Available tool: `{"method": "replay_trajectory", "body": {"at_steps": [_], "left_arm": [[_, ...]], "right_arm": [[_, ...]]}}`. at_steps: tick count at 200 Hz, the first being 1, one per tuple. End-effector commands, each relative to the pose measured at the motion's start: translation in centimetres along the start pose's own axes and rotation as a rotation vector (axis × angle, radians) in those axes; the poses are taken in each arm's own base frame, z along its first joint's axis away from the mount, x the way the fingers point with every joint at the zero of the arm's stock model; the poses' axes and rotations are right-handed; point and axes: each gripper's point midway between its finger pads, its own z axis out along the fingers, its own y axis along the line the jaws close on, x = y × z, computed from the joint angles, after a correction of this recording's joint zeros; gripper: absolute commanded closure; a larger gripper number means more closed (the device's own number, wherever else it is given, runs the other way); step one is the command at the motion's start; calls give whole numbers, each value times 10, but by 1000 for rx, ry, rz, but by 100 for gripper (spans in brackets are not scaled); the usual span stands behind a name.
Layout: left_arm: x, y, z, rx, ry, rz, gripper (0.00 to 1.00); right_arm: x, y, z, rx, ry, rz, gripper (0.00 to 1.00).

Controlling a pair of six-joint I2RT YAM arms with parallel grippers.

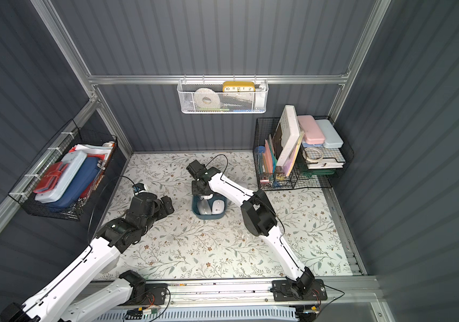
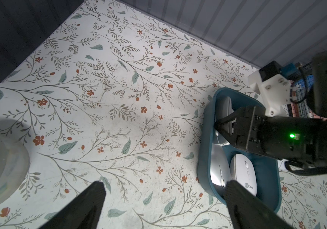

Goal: Take out the mouse from the storage box
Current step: Pick up the mouse from the storage box.

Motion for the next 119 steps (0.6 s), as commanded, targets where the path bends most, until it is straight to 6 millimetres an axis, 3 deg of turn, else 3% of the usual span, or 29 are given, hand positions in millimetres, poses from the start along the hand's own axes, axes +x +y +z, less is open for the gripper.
{"method": "replay_trajectory", "body": {"at_steps": [1,54,119], "left_arm": [[5,4,1,-15,15,15,1],[7,3,2,-9,21,12,1],[8,0,4,-2,27,6,1]], "right_arm": [[-16,7,-25,-49,-72,14,78],[-9,3,-52,-85,-92,33,79],[9,-13,-101,-135,-149,76,79]]}}
